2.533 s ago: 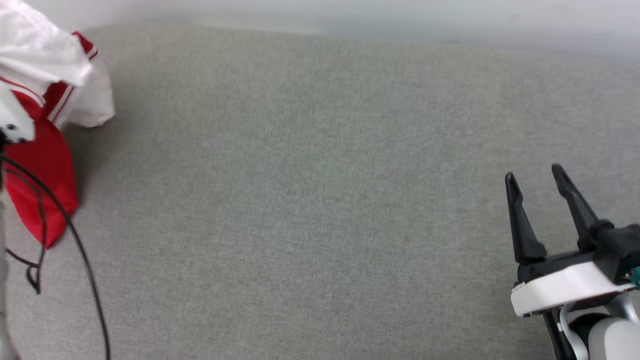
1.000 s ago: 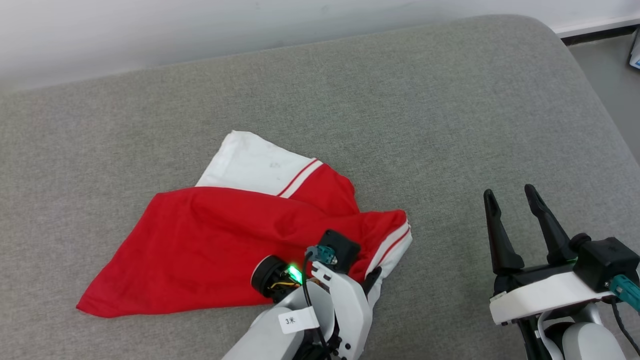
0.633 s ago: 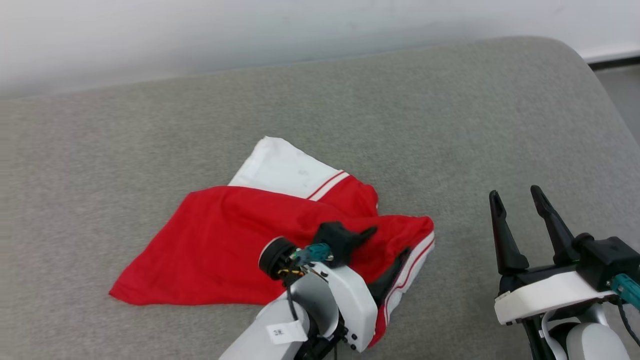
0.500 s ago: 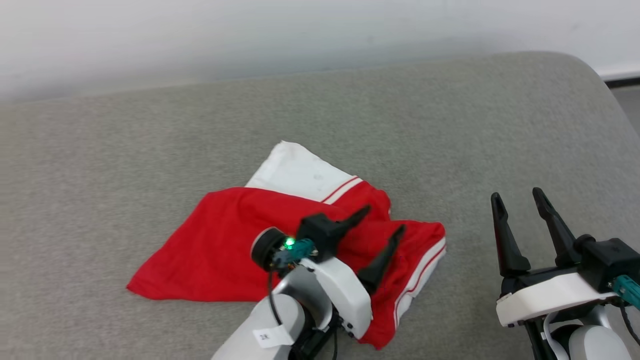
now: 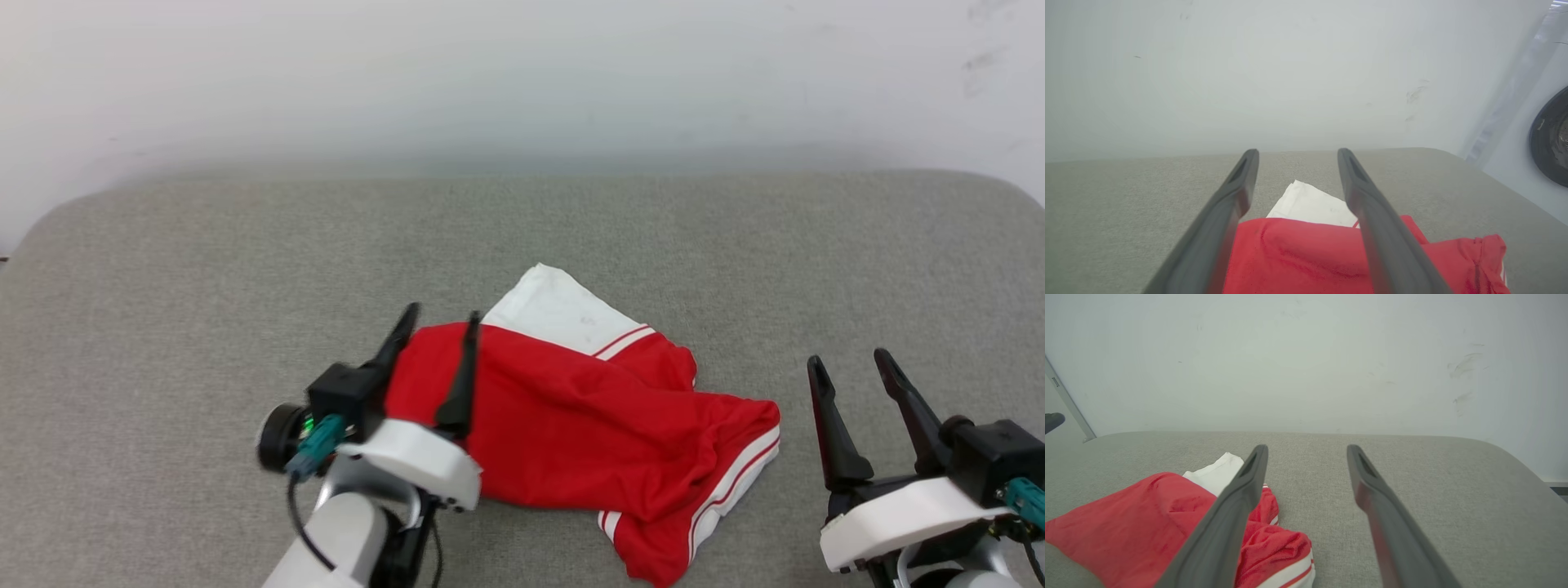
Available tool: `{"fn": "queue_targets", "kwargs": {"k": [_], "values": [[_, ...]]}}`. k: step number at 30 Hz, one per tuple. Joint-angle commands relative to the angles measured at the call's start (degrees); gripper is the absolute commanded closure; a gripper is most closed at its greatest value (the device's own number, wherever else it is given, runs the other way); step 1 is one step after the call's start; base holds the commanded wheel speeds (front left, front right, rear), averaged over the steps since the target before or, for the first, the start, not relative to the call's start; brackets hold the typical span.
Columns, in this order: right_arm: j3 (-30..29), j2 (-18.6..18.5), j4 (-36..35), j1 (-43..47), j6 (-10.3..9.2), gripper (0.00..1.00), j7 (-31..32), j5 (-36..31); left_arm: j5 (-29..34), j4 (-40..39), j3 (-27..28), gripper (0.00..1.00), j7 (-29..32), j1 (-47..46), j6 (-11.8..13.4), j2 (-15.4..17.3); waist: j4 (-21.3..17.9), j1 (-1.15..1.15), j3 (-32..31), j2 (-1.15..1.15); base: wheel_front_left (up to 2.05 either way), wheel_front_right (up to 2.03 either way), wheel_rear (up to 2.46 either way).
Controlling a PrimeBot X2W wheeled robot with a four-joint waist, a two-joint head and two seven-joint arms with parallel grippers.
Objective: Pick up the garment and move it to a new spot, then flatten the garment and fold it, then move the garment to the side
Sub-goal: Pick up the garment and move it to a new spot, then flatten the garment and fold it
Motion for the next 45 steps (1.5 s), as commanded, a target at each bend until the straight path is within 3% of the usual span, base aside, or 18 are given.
{"fn": "queue_targets", "kwargs": {"k": [1, 13, 27, 33, 45], "values": [[-0.3, 0.1, -0.4, 1.1, -0.04, 0.0, 0.4, -0.2, 0.1, -0.4, 1.2, 0.0, -0.5, 1.7, 0.8, 0.7, 0.9, 0.01, -1.2, 0.0, 0.0, 0.0, 0.0], [-0.6, 0.1, -2.3, 6.0, -0.04, 0.0, 2.7, -0.3, 0.5, -4.1, 7.4, 0.0, 0.0, 12.3, 4.8, 8.6, 2.3, 0.01, -4.9, 0.0, 0.0, 0.0, 0.0], [-0.9, 0.1, -3.4, 6.5, -0.04, 0.0, 3.6, -0.1, -0.5, -6.3, 7.0, 0.0, 1.6, 14.7, 5.9, 9.1, 2.7, 0.01, -5.6, 0.0, 0.0, 0.0, 0.0], [-1.2, 0.1, -3.6, 6.3, -0.04, 0.0, 3.6, 0.3, -1.5, -5.0, 5.9, 0.0, 4.2, 11.5, 4.1, 9.0, 3.0, 0.01, -5.0, 0.0, 0.0, 0.0, 0.0], [-0.1, 0.1, -4.8, 3.2, -0.04, 0.0, 4.4, -0.4, -7.4, 7.4, 2.9, 0.0, 22.3, -5.1, -5.5, 10.6, 1.4, 0.01, 0.9, 0.0, 0.0, 0.0, 0.0]]}}
